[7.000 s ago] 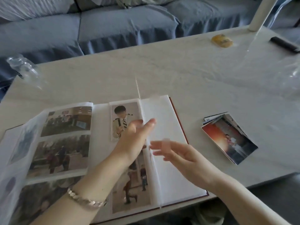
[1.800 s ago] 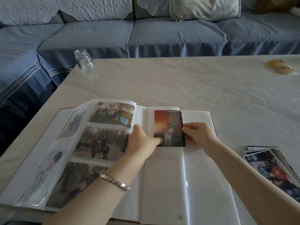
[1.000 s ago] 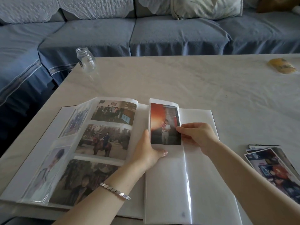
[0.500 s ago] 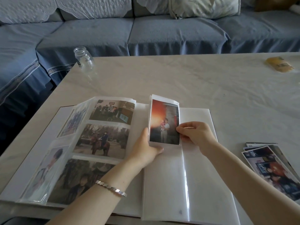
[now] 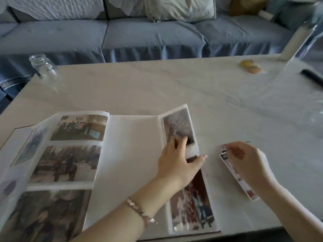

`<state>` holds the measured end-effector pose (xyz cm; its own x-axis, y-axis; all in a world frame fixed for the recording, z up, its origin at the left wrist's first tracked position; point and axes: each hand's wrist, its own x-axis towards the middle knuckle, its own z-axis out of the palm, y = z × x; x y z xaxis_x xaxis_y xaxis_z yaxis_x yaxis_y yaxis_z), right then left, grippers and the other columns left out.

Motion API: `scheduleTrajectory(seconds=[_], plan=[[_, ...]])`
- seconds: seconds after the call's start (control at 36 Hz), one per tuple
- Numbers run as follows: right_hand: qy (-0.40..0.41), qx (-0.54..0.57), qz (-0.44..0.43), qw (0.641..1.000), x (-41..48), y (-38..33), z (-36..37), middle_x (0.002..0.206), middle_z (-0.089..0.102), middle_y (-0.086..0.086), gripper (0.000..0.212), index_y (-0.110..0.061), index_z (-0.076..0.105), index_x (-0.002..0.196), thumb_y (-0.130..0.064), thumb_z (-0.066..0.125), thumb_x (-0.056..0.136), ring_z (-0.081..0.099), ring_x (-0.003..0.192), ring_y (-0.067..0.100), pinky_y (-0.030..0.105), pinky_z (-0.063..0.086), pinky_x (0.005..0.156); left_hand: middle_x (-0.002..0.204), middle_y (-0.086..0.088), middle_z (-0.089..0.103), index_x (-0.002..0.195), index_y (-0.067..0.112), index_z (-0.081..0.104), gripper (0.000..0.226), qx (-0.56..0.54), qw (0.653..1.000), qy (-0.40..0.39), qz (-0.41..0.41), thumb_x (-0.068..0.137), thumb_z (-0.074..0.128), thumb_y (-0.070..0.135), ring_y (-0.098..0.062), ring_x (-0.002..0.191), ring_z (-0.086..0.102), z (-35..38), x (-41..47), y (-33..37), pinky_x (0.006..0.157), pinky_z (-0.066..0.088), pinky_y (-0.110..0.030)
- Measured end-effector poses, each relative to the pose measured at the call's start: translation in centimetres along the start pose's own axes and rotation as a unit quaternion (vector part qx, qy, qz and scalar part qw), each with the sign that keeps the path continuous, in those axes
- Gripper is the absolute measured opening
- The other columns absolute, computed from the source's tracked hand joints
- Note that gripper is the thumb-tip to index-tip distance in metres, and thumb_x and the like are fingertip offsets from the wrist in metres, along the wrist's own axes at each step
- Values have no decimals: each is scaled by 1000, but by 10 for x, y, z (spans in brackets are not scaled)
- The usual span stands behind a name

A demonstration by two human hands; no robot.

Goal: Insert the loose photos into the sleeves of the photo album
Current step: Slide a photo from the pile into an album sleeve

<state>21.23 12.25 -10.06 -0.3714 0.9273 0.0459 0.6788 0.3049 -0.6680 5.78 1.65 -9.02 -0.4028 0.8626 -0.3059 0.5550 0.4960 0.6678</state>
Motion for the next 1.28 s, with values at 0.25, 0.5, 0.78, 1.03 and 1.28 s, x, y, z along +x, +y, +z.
scheduleTrajectory(seconds=[0.25, 0.5, 0.78, 1.03, 1.28], plan=[[-142, -303, 33, 942, -16, 30, -13, 145, 36, -1, 65, -25, 39, 139, -56, 56, 83, 35, 132, 21, 31, 31, 104, 158, 2, -14, 149, 28, 16, 70, 93, 995, -23, -22, 91, 40, 58, -16, 143, -21, 25, 7, 3, 114, -12, -45], [37, -303, -156, 940, -17, 13, -22, 80, 71, 5, 18, -9, 70, 75, -10, 57, 87, 68, 73, 23, 25, 42, 66, 139, 10, 45, 121, 25, 55, 27, -86, 995, 39, 20, 94, 51, 24, -5, 133, 34, -6, -6, -23, 103, 24, -16], [72, -116, -477, 868, -42, -21, 3, 124, 58, 2, 26, -14, 68, 108, -14, 54, 86, 51, 122, 16, 37, 36, 106, 86, -14, 72, 101, 6, 66, 35, -453, 883, -91, -81, 80, 60, 34, -22, 76, 69, -41, -24, 5, 66, 56, -30], [-3, 40, -311, 950, -35, -48, 7, 127, 47, -19, 42, -29, 53, 124, -49, 50, 87, 39, 121, -8, 25, 40, 101, 81, -2, 74, 88, 17, 67, 14, -255, 967, 8, 22, 88, 61, 4, -15, 79, 70, -61, -23, -18, 75, 56, -30], [-252, 72, -116, 958, -11, -83, 7, 70, 66, -15, 39, -34, 65, 111, -26, 76, 74, 59, 63, -3, 11, 44, 58, 59, 13, 63, 78, 31, 70, 8, -66, 990, -69, 105, 78, 76, 25, 0, 55, 54, -89, -17, -22, 58, 41, -16]])
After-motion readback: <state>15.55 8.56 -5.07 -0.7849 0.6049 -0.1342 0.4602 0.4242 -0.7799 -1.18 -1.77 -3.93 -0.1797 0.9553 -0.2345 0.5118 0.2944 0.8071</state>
